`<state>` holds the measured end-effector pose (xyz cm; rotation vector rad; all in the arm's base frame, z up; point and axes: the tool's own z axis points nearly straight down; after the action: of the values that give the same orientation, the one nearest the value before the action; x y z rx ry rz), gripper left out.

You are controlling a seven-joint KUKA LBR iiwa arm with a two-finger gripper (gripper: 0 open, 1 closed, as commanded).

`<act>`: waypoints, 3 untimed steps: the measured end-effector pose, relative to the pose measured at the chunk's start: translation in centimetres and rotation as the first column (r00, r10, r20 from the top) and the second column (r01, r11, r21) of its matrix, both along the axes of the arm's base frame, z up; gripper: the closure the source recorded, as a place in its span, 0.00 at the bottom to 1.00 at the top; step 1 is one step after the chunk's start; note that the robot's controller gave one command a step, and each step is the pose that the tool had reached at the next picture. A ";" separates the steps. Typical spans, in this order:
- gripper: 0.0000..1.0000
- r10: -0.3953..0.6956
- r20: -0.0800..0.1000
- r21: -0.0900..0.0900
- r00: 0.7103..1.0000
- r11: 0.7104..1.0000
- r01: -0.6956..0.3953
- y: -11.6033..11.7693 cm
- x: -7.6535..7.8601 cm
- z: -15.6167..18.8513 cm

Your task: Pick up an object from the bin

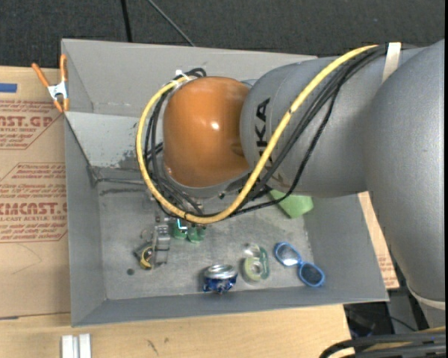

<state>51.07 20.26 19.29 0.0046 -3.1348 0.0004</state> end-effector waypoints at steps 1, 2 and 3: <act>0.00 0.312 0.003 0.001 0.950 0.950 -0.312 -3.6 2.5 -11.7; 0.00 0.101 0.006 0.002 0.995 0.995 -0.101 -2.5 1.2 -12.3; 1.00 0.101 0.006 0.002 0.995 0.995 -0.101 -2.5 1.2 -12.3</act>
Offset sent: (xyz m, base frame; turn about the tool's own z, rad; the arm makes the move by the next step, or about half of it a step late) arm 0.0258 -0.0350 -0.1141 -0.3176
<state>52.25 17.76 6.99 0.1632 -3.1369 -0.0028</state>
